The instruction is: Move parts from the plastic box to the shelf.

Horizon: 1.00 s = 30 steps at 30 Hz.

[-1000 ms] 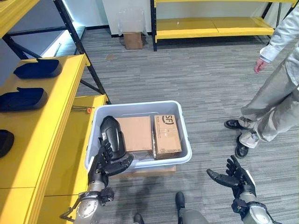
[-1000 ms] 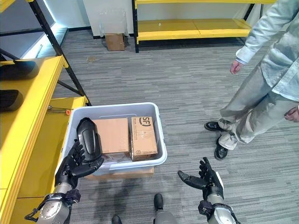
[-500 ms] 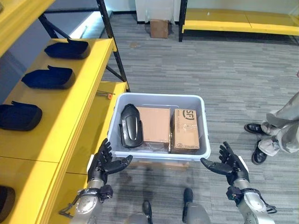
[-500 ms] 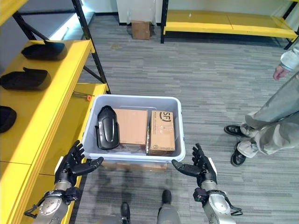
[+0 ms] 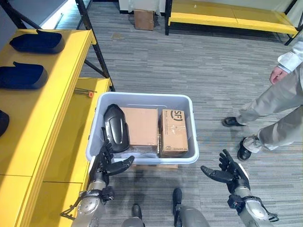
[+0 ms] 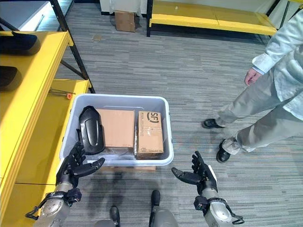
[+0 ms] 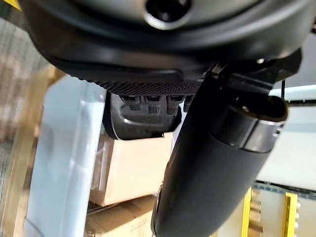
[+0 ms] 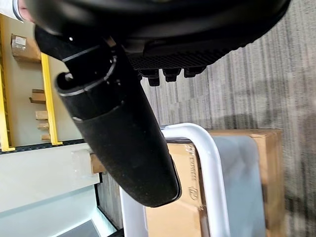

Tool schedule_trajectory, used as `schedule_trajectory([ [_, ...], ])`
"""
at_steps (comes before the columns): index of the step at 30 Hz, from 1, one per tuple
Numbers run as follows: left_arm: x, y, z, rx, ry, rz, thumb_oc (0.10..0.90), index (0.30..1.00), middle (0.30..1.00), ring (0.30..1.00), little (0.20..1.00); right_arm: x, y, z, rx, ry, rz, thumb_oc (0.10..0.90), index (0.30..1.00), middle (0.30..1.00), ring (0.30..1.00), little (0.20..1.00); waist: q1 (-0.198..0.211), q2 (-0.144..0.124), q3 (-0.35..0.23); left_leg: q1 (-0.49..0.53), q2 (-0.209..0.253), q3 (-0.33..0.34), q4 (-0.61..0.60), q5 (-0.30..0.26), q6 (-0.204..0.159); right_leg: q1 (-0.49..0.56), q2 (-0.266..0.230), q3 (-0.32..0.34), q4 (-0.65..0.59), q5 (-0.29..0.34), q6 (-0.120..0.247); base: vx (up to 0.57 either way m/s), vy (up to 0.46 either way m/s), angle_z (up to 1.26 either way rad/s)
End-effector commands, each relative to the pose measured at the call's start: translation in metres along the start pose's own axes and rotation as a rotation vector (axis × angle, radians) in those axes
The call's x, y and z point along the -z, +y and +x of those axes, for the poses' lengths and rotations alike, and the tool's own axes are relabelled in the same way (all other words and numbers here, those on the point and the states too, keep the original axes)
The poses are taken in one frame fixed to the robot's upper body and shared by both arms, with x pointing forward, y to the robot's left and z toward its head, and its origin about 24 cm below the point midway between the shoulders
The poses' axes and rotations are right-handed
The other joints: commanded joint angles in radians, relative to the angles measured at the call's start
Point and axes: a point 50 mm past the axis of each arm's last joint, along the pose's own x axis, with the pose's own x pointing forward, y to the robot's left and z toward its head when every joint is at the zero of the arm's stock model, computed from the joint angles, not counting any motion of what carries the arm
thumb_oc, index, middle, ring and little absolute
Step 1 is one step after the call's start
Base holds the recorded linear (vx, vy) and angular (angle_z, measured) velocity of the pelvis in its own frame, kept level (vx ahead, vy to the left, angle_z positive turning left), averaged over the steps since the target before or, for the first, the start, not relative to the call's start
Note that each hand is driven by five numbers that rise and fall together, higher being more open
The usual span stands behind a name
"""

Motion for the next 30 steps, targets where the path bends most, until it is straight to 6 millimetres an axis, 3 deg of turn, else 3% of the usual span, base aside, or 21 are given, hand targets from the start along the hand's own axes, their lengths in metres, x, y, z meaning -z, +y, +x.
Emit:
schedule_trajectory([
  [1,-0.035,-0.004,0.001,0.016,-0.195,-0.005,0.9,1.0,1.0,1.0,1.0,-0.035,-0.015,-0.001,0.031,-0.179,-0.036,0.9,1.0,1.0,1.0,1.0,-0.016,0.007,-0.062,-0.015,-0.096,-0.026,-0.029,0.008,0.041,0.078,0.078,0.019,0.002,-0.146,0.026,0.05,-0.048,-0.03],
  [8,-0.034,-0.008,0.002,0.038,-0.189,-0.017,0.9,1.0,1.0,1.0,1.0,-0.034,-0.022,-0.006,0.055,-0.178,-0.031,0.9,1.0,1.0,1.0,1.0,-0.036,0.018,-0.07,-0.011,-0.089,-0.032,-0.016,0.004,0.026,0.099,0.078,0.027,-0.013,-0.152,0.015,0.04,-0.078,0.0],
  [10,-0.036,-0.011,0.004,0.05,-0.195,-0.017,0.9,1.0,1.0,1.0,1.0,-0.037,-0.023,-0.005,0.059,-0.193,-0.029,0.9,1.0,1.0,1.0,1.0,-0.042,0.017,-0.063,-0.026,-0.082,-0.035,0.045,-0.011,0.017,0.103,0.073,0.033,-0.008,-0.157,0.009,0.0,-0.087,0.01],
  [12,-0.038,-0.013,0.006,0.062,-0.204,-0.021,0.9,1.0,1.0,1.0,1.0,-0.04,-0.023,-0.005,0.053,-0.207,-0.023,0.9,1.0,1.0,1.0,1.0,-0.046,0.013,-0.048,-0.073,-0.069,-0.034,0.171,-0.022,0.005,0.109,0.07,0.038,-0.004,-0.164,-0.003,-0.02,-0.094,0.06],
  [13,-0.038,-0.013,0.006,0.062,-0.204,-0.021,0.9,1.0,1.0,1.0,1.0,-0.04,-0.023,-0.005,0.053,-0.207,-0.023,0.9,1.0,1.0,1.0,1.0,-0.046,0.014,-0.049,-0.075,-0.069,-0.034,0.173,-0.023,0.005,0.108,0.07,0.038,-0.004,-0.164,-0.003,-0.09,-0.18,0.12],
  [14,-0.04,-0.016,0.008,0.078,-0.215,-0.021,0.9,1.0,1.0,1.0,1.0,-0.044,-0.026,-0.005,0.054,-0.224,-0.026,0.9,1.0,1.0,1.0,1.0,-0.035,-0.001,-0.002,-0.202,-0.062,-0.044,0.461,0.058,-0.039,0.128,0.058,0.038,0.005,-0.17,-0.027,-0.08,-0.139,0.08],
  [15,-0.04,-0.016,0.008,0.078,-0.215,-0.021,0.9,1.0,1.0,1.0,1.0,-0.044,-0.026,-0.005,0.054,-0.224,-0.026,0.9,1.0,1.0,1.0,1.0,-0.037,0.001,-0.004,-0.211,-0.059,-0.048,0.471,0.055,-0.04,0.124,0.061,0.036,0.006,-0.17,-0.028,-0.12,-0.172,0.11],
  [16,-0.042,-0.015,0.009,0.07,-0.225,-0.021,0.9,1.0,1.0,1.0,1.0,-0.046,-0.026,-0.004,0.053,-0.228,-0.042,0.9,1.0,1.0,1.0,1.0,-0.025,-0.009,0.017,-0.27,-0.067,-0.099,0.54,0.072,-0.04,0.122,0.056,0.042,0.015,-0.178,-0.039,-0.04,-0.025,0.14],
  [19,-0.041,-0.014,0.008,0.054,-0.22,-0.029,0.9,1.0,1.0,1.0,1.0,-0.047,-0.026,-0.005,0.066,-0.234,-0.028,0.9,1.0,1.0,1.0,1.0,-0.039,-0.021,0.009,-0.288,0.054,-0.104,0.422,0.08,-0.016,0.115,0.034,0.053,0.034,-0.193,-0.032,0.04,0.029,-0.3],
  [20,-0.041,-0.014,0.008,0.054,-0.22,-0.029,0.9,1.0,1.0,1.0,1.0,-0.046,-0.026,-0.005,0.066,-0.234,-0.028,0.9,1.0,1.0,1.0,1.0,-0.037,-0.022,0.01,-0.282,0.053,-0.102,0.417,0.081,-0.017,0.116,0.033,0.054,0.035,-0.194,-0.032,0.13,0.136,-0.18],
  [21,-0.042,-0.013,0.008,0.046,-0.221,-0.027,0.9,1.0,1.0,1.0,1.0,-0.047,-0.026,-0.006,0.076,-0.239,-0.02,0.9,1.0,1.0,1.0,1.0,-0.036,-0.013,0.012,-0.228,0.125,-0.145,0.187,0.15,-0.028,0.115,0.035,0.069,0.062,-0.221,-0.022,0.12,0.163,0.03],
  [22,-0.042,-0.013,0.009,0.043,-0.22,-0.027,0.9,1.0,1.0,1.0,1.0,-0.047,-0.026,-0.006,0.08,-0.241,-0.021,0.9,1.0,1.0,1.0,1.0,-0.038,-0.003,0.011,-0.213,0.159,-0.156,0.101,0.2,-0.042,0.109,0.04,0.08,0.075,-0.232,-0.02,0.12,0.16,-0.15],
  [23,-0.042,-0.013,0.009,0.043,-0.22,-0.027,0.9,1.0,1.0,1.0,1.0,-0.047,-0.027,-0.006,0.08,-0.241,-0.022,0.9,1.0,1.0,1.0,1.0,-0.037,-0.004,0.012,-0.204,0.159,-0.153,0.088,0.207,-0.043,0.109,0.041,0.081,0.078,-0.234,-0.021,0.13,0.216,-0.34],
  [24,-0.044,-0.014,0.011,0.044,-0.228,-0.02,0.9,1.0,1.0,1.0,1.0,-0.049,-0.027,-0.004,0.089,-0.249,-0.022,0.9,1.0,1.0,1.0,1.0,-0.032,0.015,0.014,-0.208,0.224,-0.177,-0.043,0.299,-0.073,0.09,0.044,0.11,0.137,-0.275,-0.014,0.14,0.22,-0.39],
  [25,-0.044,-0.015,0.011,0.047,-0.225,-0.017,0.9,1.0,1.0,1.0,1.0,-0.048,-0.028,-0.005,0.09,-0.246,-0.021,0.9,1.0,1.0,1.0,1.0,-0.034,0.022,0.016,-0.202,0.239,-0.173,-0.065,0.316,-0.083,0.089,0.046,0.12,0.156,-0.285,-0.012,0.19,0.321,-0.35],
  [27,-0.045,-0.017,0.013,0.06,-0.226,-0.019,0.9,1.0,1.0,1.0,1.0,-0.05,-0.028,-0.004,0.102,-0.257,-0.011,0.9,1.0,1.0,1.0,1.0,-0.05,0.048,0.022,-0.172,0.277,-0.09,-0.09,0.334,-0.112,0.076,0.044,0.125,0.205,-0.318,-0.001,0.12,0.267,-0.62],
  [30,-0.047,-0.019,0.015,0.073,-0.235,-0.018,0.9,1.0,1.0,1.0,1.0,-0.05,-0.025,-0.003,0.1,-0.264,0.012,0.9,1.0,1.0,1.0,1.0,-0.046,0.071,0.019,-0.162,0.293,-0.076,-0.094,0.33,-0.135,0.047,0.042,0.14,0.226,-0.321,0.004,0.06,0.185,-0.46],
])
